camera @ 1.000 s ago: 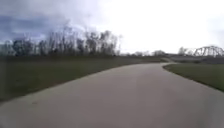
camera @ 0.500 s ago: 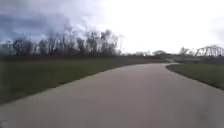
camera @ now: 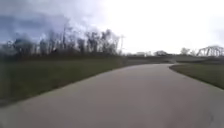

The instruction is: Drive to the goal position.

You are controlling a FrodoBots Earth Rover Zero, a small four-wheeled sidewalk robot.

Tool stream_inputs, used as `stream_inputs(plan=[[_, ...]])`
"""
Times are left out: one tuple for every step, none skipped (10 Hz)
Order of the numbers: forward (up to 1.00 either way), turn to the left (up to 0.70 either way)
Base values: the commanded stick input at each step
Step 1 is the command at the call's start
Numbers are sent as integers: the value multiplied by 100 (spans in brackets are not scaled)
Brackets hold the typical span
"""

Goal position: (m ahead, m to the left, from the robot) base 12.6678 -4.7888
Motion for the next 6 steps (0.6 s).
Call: stream_inputs(plan=[[100, 0], [100, -5], [100, -27], [100, -38], [100, -32], [100, -13]])
